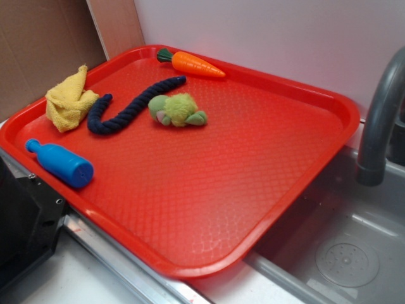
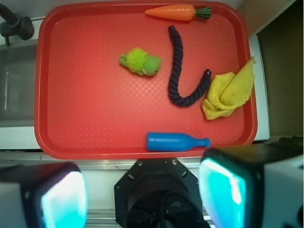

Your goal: Grab the green animal.

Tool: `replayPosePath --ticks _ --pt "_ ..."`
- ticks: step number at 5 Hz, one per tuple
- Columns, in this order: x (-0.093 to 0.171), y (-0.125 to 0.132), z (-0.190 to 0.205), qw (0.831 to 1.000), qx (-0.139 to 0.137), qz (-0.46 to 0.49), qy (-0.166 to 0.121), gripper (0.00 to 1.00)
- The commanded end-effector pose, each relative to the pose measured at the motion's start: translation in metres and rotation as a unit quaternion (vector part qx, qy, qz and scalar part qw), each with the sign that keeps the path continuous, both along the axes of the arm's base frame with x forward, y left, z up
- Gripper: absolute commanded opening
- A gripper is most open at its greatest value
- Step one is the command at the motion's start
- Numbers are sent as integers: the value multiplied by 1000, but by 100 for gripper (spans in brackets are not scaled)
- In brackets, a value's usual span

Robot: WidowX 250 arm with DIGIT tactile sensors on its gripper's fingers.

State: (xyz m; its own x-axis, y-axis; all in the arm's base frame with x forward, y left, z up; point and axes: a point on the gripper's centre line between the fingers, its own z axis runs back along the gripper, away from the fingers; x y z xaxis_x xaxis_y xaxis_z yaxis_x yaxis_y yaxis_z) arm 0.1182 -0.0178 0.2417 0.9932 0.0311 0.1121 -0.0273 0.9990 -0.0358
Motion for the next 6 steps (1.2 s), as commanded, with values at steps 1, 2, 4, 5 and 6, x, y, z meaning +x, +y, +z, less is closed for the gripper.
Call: replayPosePath --ticks 1,2,4,5,6 --pt "0 0 0 1000 0 0 0 100" --pt "37 15 -38 991 -38 -123 38 100" --pt "66 10 -75 930 -37 -366 17 100" --pt "66 10 -75 930 -37 -366 17 100" --pt "66 10 -75 930 -37 -366 17 100"
